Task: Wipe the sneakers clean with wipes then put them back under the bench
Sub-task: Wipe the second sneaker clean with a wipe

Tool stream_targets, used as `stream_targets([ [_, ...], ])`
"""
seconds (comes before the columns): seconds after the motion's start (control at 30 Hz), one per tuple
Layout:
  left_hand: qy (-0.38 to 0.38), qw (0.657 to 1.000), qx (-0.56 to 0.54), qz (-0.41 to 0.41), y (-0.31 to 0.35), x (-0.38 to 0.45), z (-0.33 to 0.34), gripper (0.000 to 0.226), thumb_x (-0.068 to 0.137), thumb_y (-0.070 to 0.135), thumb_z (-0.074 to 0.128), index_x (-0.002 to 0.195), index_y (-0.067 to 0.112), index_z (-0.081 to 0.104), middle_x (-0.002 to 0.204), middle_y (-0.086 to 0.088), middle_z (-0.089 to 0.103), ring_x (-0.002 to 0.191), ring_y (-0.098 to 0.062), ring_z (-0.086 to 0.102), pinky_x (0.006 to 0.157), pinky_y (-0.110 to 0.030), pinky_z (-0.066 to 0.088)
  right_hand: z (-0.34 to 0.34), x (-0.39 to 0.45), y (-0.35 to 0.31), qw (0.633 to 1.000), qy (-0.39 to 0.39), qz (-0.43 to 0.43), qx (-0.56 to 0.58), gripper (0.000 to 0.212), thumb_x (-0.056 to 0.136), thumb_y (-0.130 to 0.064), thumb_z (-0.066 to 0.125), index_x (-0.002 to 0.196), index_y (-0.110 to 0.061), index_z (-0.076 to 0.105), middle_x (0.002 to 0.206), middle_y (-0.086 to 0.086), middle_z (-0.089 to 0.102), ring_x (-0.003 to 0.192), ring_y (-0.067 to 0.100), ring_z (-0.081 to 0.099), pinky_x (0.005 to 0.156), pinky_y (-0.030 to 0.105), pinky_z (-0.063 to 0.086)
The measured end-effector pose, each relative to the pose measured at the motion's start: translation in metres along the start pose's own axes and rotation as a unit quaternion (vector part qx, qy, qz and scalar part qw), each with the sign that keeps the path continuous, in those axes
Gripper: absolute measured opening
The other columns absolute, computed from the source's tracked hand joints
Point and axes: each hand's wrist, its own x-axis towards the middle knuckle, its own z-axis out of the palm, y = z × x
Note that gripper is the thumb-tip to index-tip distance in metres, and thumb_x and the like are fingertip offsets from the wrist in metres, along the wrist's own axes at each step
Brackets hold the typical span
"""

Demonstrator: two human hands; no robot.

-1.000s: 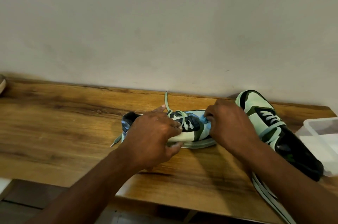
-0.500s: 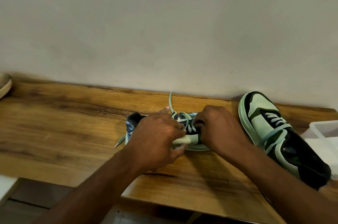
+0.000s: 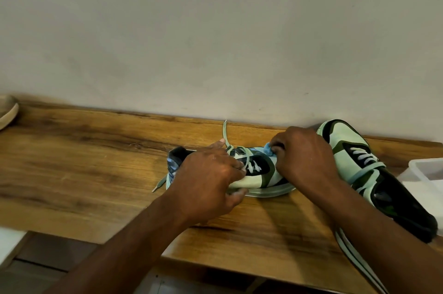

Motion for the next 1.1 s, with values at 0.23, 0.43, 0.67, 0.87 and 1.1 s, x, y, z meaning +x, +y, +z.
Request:
stream_targets([
  [0.23,-0.011,1.0,0.008,-0.011,0.002,0.001,-0.002,0.032,0.084,0.048,0.068,0.101,0.026,0.084,0.099,0.007,0.08,0.092,-0.013,0.075,0.113,-0.046,0.048,0.004,-0.007,-0.022,0.996,-0.056,-0.064,0.013,0.018,0.083,-0.025,0.067,0.096,-0.031,0.078,0.09,-0.003,0.07,0.083,0.025,0.065,0.061,0.032,0.047],
  [0.43,-0.011,0.998,0.015,-0.062,0.001,0.001,-0.007,0.034,0.078,0.053,0.069,0.095,0.029,0.084,0.091,0.009,0.08,0.088,-0.011,0.074,0.114,-0.043,0.048,-0.007,-0.014,0.001,0.999,0.002,-0.015,-0.034,0.018,0.081,-0.012,0.068,0.085,-0.027,0.076,0.077,-0.007,0.05,0.074,0.027,0.062,0.052,0.026,0.032],
  [0.67,-0.043,0.982,0.121,-0.136,0.012,0.01,-0.025,0.05,0.079,0.078,0.059,0.084,0.028,0.061,0.081,0.017,0.062,0.077,-0.008,0.057,0.067,-0.027,0.047,-0.016,-0.032,0.026,0.988,0.079,0.019,0.133,0.012,0.082,-0.011,0.078,0.086,-0.023,0.077,0.082,-0.007,0.068,0.072,0.01,0.062,0.067,0.031,0.052],
  [0.87,-0.037,0.986,0.113,-0.118,0.025,0.02,-0.012,0.056,0.077,0.082,0.061,0.107,0.035,0.072,0.107,0.016,0.071,0.1,-0.011,0.064,0.078,-0.032,0.052,-0.003,-0.045,0.019,0.979,0.048,0.008,0.198,0.017,0.08,-0.013,0.084,0.094,-0.02,0.076,0.091,-0.008,0.067,0.077,0.006,0.065,0.069,0.033,0.06],
  [1.1,-0.117,0.984,0.108,-0.082,0.028,0.027,0.0,0.051,0.099,0.066,0.045,0.134,0.033,0.063,0.132,0.011,0.066,0.122,-0.013,0.058,0.095,-0.039,0.054,0.014,-0.052,0.009,0.967,0.099,-0.003,0.233,0.029,0.077,-0.001,0.084,0.1,-0.019,0.081,0.093,-0.005,0.071,0.08,0.006,0.066,0.073,0.027,0.06],
])
